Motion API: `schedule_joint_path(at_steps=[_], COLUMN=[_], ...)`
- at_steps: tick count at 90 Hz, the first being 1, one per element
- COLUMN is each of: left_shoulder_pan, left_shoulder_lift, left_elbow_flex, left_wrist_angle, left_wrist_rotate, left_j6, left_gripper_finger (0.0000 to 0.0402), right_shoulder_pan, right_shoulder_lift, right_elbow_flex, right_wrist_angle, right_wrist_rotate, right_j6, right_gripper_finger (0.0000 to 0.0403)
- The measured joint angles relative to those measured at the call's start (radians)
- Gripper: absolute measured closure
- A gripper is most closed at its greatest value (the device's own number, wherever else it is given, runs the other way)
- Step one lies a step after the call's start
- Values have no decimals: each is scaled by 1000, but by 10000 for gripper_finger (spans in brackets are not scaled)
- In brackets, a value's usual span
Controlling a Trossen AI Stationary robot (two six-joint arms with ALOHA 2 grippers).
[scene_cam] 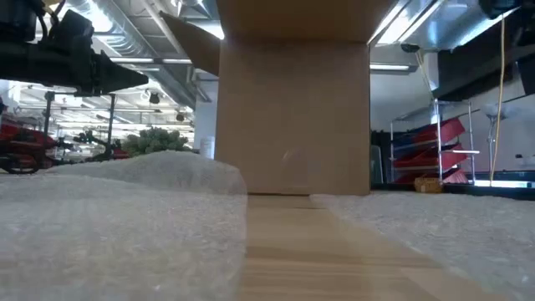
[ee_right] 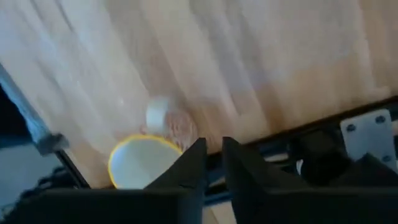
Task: Wrap mug
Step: Wrap the orange mug with the bubble wrap
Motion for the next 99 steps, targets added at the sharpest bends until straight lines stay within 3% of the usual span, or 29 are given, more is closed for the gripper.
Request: schedule_joint_path(at_steps=[22,38,53,81,90,99], left_shoulder_pan=[0,0,0,0,0,0], left_shoulder_lift=[0,0,0,0,0,0], left_elbow_flex=[0,0,0,0,0,0], left_wrist_angle=[0,0,0,0,0,0], left_wrist_rotate=[-1,-1,-1,-1,-1,-1], left_j6=[-2,-4,-4,-4,-4,-4], left_gripper_finger=[402,402,402,402,402,402], right_shoulder_pan=[274,448,540,572,572,572], right_shoulder_lift=[-5,-4,0,13,14,14], right_elbow_flex=[-34,-123,-172,-330,-379,-398], right_wrist_angle=[12,112,178,318,374,386], right_wrist_rotate=[113,120,183,165,99,90], right_j6=[279,446,555,584,591,607], right_gripper_finger=[211,172,169,172,198,257])
